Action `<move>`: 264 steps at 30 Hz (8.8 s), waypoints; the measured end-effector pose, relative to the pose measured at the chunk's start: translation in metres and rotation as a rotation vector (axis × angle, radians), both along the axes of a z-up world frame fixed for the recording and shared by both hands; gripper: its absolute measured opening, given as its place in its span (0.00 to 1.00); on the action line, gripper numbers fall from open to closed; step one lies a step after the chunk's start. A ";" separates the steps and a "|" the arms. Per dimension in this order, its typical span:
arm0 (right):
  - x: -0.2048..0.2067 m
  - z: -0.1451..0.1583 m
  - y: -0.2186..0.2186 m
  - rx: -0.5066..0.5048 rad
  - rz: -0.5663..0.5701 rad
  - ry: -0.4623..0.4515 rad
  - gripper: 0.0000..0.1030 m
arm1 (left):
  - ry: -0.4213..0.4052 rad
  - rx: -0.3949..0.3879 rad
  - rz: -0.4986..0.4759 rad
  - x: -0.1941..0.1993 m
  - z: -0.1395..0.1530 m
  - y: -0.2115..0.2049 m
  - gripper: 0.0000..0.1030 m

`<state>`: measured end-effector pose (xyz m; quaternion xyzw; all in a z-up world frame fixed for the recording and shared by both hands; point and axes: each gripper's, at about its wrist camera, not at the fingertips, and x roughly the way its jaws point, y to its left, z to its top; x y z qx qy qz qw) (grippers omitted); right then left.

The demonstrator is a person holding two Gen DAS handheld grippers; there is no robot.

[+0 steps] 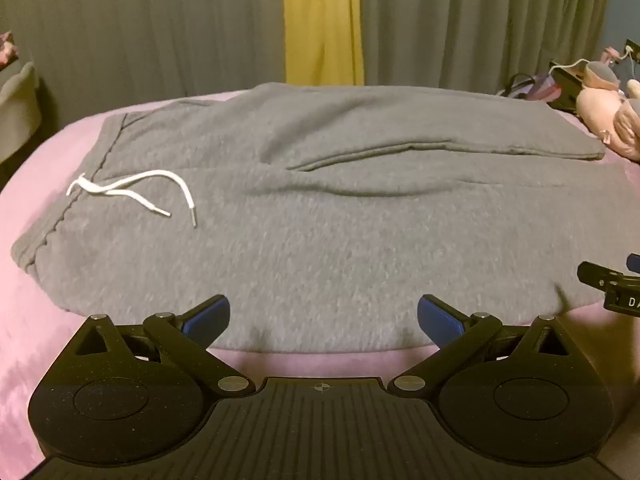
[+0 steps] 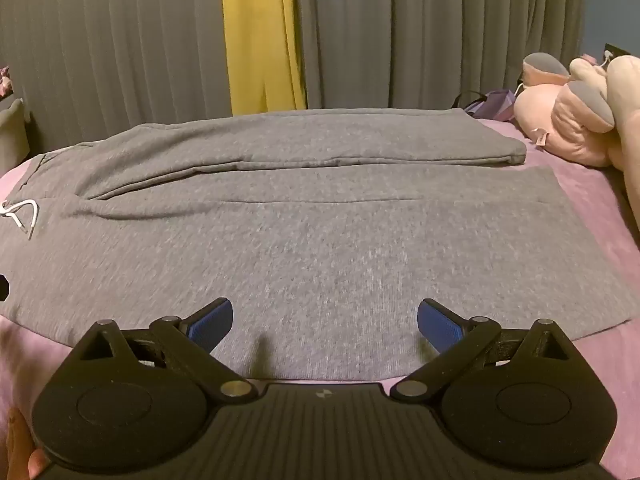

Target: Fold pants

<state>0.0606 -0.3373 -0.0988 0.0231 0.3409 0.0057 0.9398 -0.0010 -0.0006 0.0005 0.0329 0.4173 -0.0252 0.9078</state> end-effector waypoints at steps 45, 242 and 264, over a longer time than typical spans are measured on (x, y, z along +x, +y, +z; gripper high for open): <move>0.000 -0.007 0.003 -0.002 -0.010 0.006 0.96 | 0.030 -0.045 0.056 -0.001 -0.007 0.011 1.00; 0.035 -0.070 -0.179 0.776 -0.537 -0.101 0.22 | -0.021 -0.457 0.428 0.330 -0.035 0.100 0.59; -0.043 0.006 -0.220 0.786 -0.556 -0.205 0.04 | -0.181 -0.562 0.366 0.035 -0.001 0.087 0.07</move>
